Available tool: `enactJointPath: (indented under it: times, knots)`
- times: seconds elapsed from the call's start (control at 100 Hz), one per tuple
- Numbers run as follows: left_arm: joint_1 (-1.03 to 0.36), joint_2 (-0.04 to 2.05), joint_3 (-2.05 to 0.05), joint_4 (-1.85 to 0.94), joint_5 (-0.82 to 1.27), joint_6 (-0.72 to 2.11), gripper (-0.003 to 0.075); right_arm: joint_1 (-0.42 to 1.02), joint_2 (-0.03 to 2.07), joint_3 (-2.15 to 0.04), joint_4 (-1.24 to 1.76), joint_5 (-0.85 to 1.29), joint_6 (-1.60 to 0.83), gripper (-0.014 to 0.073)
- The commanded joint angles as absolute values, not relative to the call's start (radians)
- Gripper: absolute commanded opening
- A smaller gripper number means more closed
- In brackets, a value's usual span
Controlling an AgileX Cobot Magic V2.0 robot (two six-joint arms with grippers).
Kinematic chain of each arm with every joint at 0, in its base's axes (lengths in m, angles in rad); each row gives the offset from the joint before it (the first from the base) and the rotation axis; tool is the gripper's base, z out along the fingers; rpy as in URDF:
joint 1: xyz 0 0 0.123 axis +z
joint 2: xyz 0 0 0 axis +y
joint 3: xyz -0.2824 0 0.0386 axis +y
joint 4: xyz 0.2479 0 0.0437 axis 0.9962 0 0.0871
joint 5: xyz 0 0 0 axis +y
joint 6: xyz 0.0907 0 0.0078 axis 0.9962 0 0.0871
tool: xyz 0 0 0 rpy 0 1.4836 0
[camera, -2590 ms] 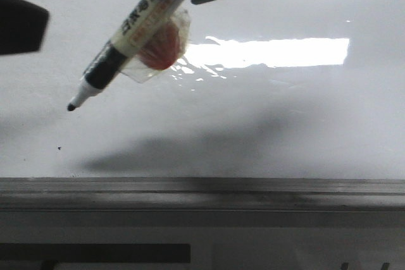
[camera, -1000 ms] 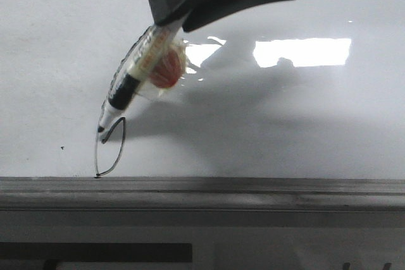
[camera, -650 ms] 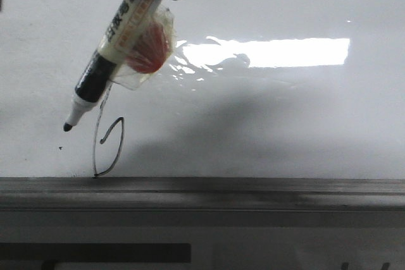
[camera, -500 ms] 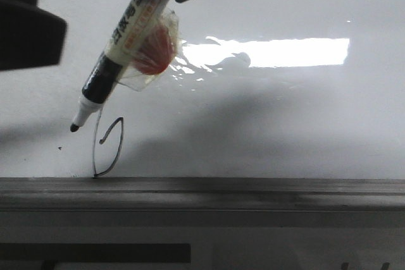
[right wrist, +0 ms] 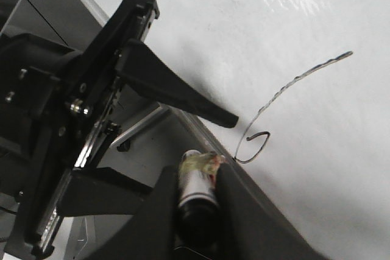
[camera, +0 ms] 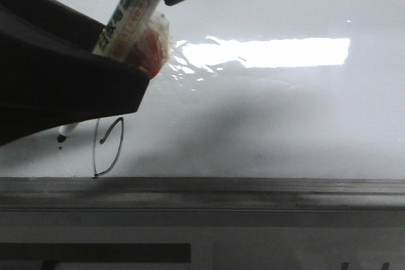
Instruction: Write number 6 on whiteboard
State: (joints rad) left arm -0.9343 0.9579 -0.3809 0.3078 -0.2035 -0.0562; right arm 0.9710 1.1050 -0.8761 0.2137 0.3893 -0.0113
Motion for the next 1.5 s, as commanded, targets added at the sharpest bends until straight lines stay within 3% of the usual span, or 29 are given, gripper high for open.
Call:
enactJointPath:
  times: [0.0,0.15,0.27,0.34,0.49,0.64,0.71,0.88,0.94,1.25,1.49]
  knots:
    - [-0.942,0.953,-0.413,0.290,-0.275,-0.066,0.0398,0.971,1.084,-0.903,0.195,0.333,-0.021,-0.0043]
    - [-0.942,0.953,-0.413,0.292,-0.228,-0.066,0.0395,0.969,1.070,-0.903,0.195,0.333,-0.021,-0.0043]
    - [-0.942,0.953,-0.413,0.292,-0.228,-0.066,0.0328,0.969,1.063,-0.903,0.195,0.337,-0.021,-0.0043]
    - [-0.942,0.953,-0.413,0.292,-0.228,-0.066,0.0244,0.969,1.063,-0.903,0.195,0.342,-0.021,-0.0043]
    - [-0.942,0.953,-0.413,0.292,-0.232,-0.066,-0.0021,0.969,1.063,-0.903,0.199,0.364,-0.021,-0.0043]
    - [-0.942,0.953,-0.413,0.292,-0.233,-0.066,-0.0019,0.969,1.063,-0.903,0.199,0.365,-0.019,-0.0041]
    - [-0.942,0.953,-0.413,0.292,-0.233,-0.066,-0.0019,0.969,1.063,-0.903,0.199,0.359,-0.019,0.0008]
    - [-0.940,0.928,-0.416,0.121,-0.236,-0.066,-0.0019,0.942,1.063,-0.903,0.195,0.391,-0.017,0.0353]
    - [-0.930,0.904,-0.416,0.065,-0.226,-0.066,-0.0019,0.916,1.061,-0.903,0.195,0.413,-0.010,0.0421]
    - [-0.731,0.848,-0.416,-0.458,-0.030,-0.066,-0.0019,0.862,1.037,-0.903,0.195,0.431,-0.010,0.0384]
    - [-0.682,0.917,-0.416,-0.511,0.034,-0.066,-0.0019,0.862,1.037,-0.903,0.200,0.441,-0.010,0.0384]
